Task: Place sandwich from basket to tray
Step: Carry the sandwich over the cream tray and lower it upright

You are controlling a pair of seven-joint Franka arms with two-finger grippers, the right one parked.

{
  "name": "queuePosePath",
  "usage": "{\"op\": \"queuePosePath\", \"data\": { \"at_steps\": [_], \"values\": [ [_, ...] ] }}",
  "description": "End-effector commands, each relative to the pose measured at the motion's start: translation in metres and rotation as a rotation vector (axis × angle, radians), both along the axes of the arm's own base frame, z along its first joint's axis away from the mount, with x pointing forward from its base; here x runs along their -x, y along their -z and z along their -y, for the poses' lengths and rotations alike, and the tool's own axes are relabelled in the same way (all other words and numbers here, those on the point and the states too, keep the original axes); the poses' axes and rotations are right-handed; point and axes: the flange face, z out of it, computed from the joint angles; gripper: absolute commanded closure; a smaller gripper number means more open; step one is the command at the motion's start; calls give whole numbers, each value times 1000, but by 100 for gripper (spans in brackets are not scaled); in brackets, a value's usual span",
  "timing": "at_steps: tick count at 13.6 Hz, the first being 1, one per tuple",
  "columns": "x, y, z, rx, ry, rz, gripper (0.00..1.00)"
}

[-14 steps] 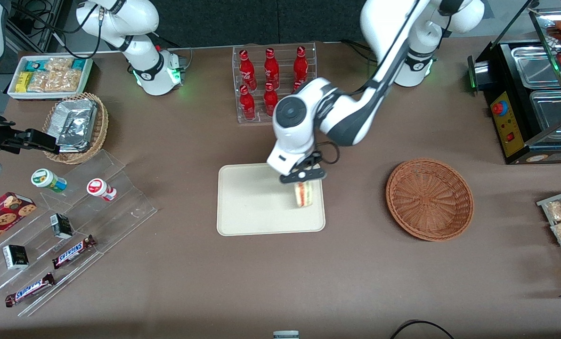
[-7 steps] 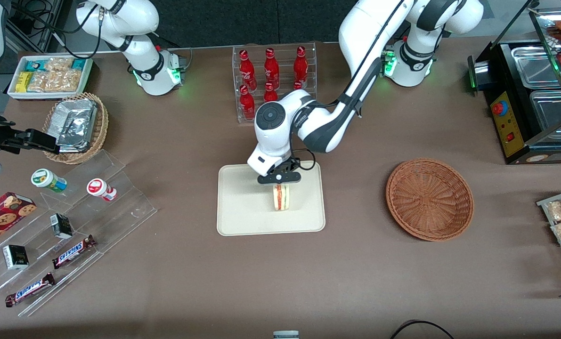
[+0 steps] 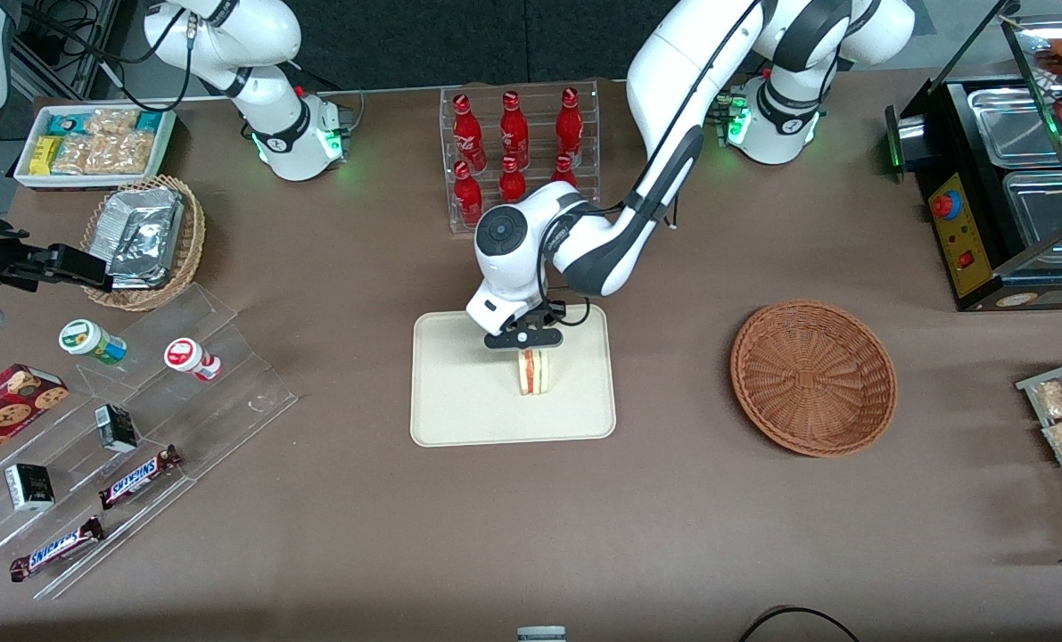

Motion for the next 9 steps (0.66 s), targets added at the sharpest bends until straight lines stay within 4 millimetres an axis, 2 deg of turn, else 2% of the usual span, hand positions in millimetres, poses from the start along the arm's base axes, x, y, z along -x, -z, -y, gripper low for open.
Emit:
{"op": "queuePosePath", "data": {
  "at_steps": [1, 2, 3, 4, 5, 7, 9],
  "values": [
    [-3, 6, 4, -13, -3, 17, 100],
    [-4, 5, 3, -11, 1, 16, 65],
    [-7, 1, 1, -13, -4, 17, 11],
    [-12, -8, -2, -7, -19, 23, 1],
    [-19, -18, -8, -10, -40, 14, 1],
    [-36, -60, -24, -13, -81, 10, 1],
    [-41, -118, -38, -5, -109, 30, 1]
  ]
}}
